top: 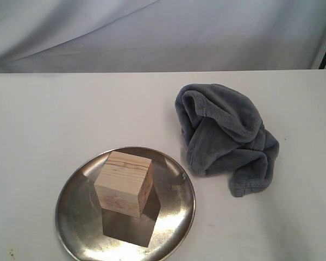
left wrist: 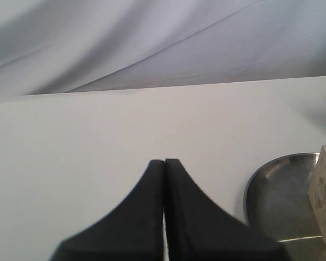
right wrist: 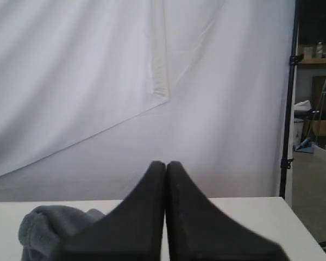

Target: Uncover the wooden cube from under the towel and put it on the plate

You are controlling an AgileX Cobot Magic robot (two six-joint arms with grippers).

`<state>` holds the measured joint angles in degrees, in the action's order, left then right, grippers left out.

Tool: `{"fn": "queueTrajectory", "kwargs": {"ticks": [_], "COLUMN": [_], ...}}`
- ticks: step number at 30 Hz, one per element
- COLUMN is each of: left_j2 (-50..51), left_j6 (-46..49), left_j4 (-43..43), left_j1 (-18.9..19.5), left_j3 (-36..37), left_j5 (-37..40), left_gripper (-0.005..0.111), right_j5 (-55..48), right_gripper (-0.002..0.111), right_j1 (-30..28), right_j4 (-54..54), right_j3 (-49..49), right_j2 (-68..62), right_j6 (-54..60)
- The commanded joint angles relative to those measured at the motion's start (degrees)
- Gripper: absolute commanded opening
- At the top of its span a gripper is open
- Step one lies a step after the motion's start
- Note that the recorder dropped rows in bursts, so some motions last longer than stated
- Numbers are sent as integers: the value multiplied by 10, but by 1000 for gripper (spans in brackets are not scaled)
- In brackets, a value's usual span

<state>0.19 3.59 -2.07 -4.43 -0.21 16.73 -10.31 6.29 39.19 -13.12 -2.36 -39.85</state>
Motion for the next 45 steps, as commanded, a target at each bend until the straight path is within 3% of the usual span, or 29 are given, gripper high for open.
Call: {"fn": "queueTrajectory", "kwargs": {"ticks": [1,15,17,22,25,34,45], "left_j2": [-2,-2,-2,-2,-2,-2,-2], "left_j6": [-1,-1,-1,-1,-1,-1,-1], "left_j4": [-4,-4,-4,-4,-4,-4,-4], "left_j1": [-2,-2,-2,-2,-2,-2,-2], "left_j3": [2,2,2,2,2,2,2], "left_j5": [-5,-5,-5,-5,-5,-5,-5], "left_gripper": [0,0,0,0,0,0,0], "right_j5": [10,17,38,91,77,46,-69], "right_gripper": [0,0,0,0,0,0,0], "right_j1": [-22,-22,-22,-22,-22,-22,-22], "right_j4": [-7,-22,-69,-304,-343,-344,-332], "right_j3": [24,51,76,131,131,131,131], "right_j2": [24,24,24,24,24,24,24], "right_j6": [2,5,44,275,323,343,376]}}
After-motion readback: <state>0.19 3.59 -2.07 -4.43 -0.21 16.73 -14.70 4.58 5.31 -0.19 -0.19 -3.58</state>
